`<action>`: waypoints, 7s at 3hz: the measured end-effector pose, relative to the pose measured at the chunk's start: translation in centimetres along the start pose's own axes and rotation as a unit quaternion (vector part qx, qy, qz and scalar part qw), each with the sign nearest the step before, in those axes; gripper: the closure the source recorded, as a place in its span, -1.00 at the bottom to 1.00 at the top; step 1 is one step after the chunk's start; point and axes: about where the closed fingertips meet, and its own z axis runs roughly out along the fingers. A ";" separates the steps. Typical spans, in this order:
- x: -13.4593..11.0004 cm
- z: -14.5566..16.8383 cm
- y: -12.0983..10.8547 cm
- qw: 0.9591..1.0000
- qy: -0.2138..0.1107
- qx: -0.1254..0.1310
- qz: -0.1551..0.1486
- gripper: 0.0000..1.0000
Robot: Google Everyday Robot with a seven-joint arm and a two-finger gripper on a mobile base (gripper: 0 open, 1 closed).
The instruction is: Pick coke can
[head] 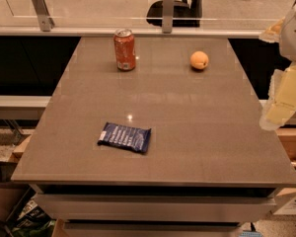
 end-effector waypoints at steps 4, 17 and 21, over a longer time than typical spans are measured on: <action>1.3 -1.3 -1.6 0.994 -0.057 0.033 0.084 -1.00; -9.2 6.6 -2.1 0.866 -0.389 0.076 0.306 -1.00; -18.8 11.0 -5.8 0.834 -0.445 0.098 0.312 -1.00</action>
Offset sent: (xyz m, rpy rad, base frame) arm 0.0046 -0.0184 0.0097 0.0242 -0.0020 -0.0475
